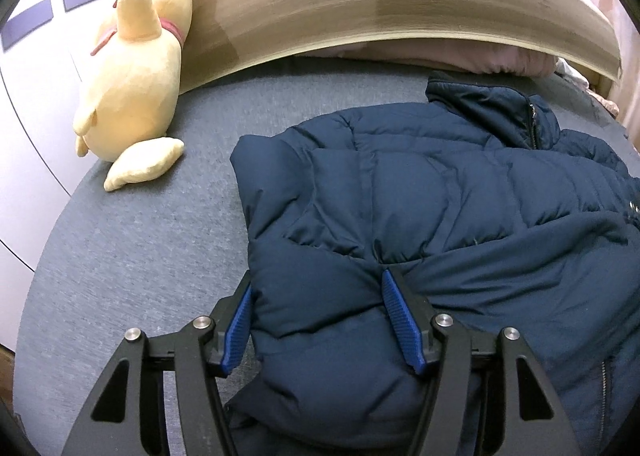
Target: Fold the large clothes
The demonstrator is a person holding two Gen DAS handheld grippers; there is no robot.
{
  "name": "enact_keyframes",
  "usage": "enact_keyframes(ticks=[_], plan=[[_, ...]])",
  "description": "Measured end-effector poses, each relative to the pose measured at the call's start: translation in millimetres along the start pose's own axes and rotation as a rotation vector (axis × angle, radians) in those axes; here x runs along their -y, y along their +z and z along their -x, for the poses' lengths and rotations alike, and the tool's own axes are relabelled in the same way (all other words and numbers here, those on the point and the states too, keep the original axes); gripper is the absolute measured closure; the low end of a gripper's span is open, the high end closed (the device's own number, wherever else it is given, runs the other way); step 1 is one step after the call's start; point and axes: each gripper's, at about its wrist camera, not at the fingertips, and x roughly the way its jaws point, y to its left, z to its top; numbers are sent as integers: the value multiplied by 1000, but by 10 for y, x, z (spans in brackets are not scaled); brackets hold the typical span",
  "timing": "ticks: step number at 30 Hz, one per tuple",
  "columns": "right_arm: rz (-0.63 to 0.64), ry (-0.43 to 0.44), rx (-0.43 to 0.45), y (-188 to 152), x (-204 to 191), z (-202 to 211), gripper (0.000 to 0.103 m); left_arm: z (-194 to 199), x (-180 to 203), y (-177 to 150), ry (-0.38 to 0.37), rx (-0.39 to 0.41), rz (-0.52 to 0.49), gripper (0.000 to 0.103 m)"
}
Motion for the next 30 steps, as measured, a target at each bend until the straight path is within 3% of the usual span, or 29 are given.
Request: enact_keyframes(ticks=[7,11,15,17,20,25,30], plan=[[-4,1,-3,-9,-7,-11,63,-25,-37,23,-22,-23,21,38],[-45,30,-27,15,54,-24,61,-119,-223,84,-126,-101,119,37],[-69,27,-49,53,49,-5,62,-112,-273,104,-158,-160,153,38],[-104,32,-51,60,69,45,35,-84,-310,101,-177,-184,178,36],[-148,17,-17,54,150,185,32,-46,-379,87,-199,-212,218,36],[-48,-82,66,65,-6,534,32,74,-390,78,-170,-207,213,36],[115,-112,162,80,-513,825,31,237,-370,72,-135,-187,206,36]])
